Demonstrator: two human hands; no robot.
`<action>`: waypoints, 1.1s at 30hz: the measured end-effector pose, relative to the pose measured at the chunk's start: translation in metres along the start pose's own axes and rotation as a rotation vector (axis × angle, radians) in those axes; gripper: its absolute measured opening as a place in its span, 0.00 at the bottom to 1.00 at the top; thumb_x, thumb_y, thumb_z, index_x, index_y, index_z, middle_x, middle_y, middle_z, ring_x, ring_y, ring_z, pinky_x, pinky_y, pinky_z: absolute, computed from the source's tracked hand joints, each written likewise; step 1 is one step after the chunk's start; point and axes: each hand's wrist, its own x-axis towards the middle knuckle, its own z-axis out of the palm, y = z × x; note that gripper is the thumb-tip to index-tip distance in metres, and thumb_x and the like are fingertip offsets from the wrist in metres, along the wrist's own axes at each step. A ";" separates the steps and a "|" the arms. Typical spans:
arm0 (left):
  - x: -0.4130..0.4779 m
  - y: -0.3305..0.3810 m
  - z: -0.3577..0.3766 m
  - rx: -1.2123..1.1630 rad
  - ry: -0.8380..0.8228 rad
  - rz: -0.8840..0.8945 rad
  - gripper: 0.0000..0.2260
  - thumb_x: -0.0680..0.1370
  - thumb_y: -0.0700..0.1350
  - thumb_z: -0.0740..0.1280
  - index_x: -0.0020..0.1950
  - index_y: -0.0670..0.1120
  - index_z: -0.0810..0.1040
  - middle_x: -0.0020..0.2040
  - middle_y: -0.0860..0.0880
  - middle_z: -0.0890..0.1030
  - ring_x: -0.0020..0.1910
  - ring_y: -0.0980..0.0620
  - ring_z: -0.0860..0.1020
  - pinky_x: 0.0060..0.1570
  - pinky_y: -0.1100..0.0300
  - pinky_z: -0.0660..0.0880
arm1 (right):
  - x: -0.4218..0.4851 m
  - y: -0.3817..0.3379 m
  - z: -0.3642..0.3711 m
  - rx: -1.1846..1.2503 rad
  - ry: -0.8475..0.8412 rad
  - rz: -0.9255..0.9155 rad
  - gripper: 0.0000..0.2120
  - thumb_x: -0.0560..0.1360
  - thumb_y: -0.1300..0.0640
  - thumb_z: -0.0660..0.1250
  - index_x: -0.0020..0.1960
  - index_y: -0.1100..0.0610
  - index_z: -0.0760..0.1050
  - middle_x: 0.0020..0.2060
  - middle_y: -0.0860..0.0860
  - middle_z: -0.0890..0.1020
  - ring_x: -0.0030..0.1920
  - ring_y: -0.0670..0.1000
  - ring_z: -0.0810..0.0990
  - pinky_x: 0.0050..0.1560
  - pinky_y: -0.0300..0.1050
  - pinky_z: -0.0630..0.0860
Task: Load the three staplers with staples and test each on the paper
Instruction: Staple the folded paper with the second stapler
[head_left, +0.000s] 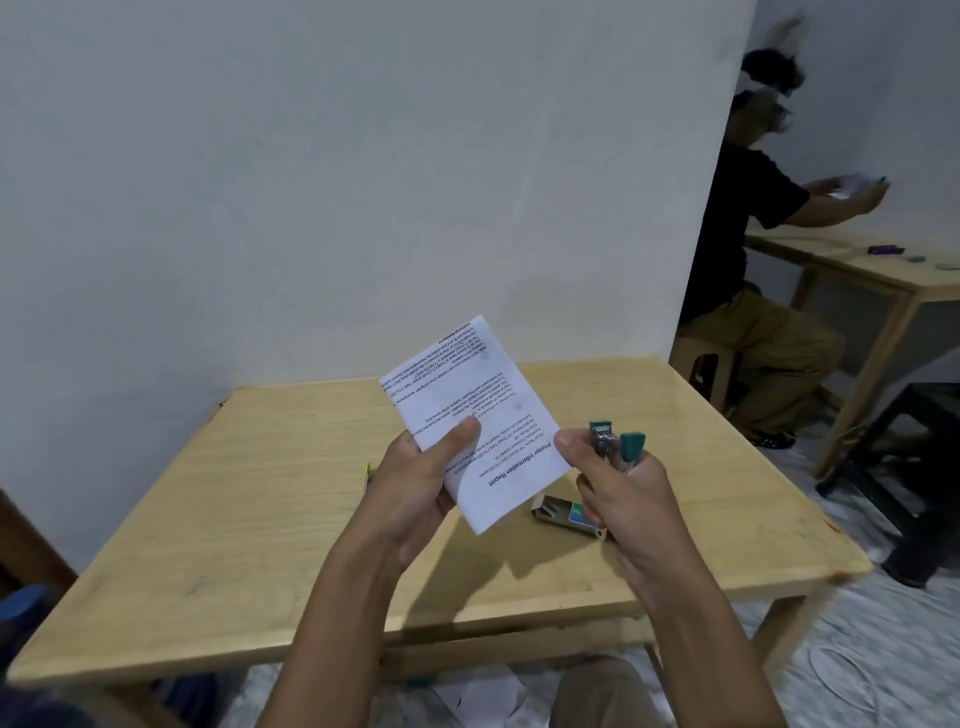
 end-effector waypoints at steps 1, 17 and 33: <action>0.000 0.000 -0.001 -0.001 0.005 0.001 0.15 0.79 0.44 0.66 0.64 0.44 0.77 0.58 0.45 0.84 0.57 0.45 0.82 0.57 0.48 0.79 | -0.001 0.001 0.001 0.001 -0.014 0.000 0.03 0.75 0.59 0.71 0.46 0.59 0.81 0.25 0.43 0.75 0.20 0.40 0.69 0.22 0.32 0.66; -0.021 -0.043 0.035 -0.272 0.182 0.034 0.07 0.76 0.40 0.69 0.53 0.42 0.82 0.34 0.45 0.79 0.28 0.52 0.74 0.33 0.59 0.73 | -0.008 0.029 0.019 0.088 0.079 -0.051 0.11 0.73 0.51 0.73 0.51 0.57 0.82 0.24 0.43 0.72 0.25 0.44 0.65 0.27 0.39 0.64; -0.002 -0.057 0.022 -0.106 0.308 0.107 0.04 0.78 0.43 0.70 0.43 0.46 0.81 0.30 0.48 0.73 0.27 0.53 0.67 0.33 0.60 0.66 | 0.002 0.037 0.012 -0.082 -0.347 0.145 0.19 0.81 0.43 0.56 0.47 0.60 0.69 0.27 0.46 0.72 0.20 0.46 0.60 0.22 0.38 0.59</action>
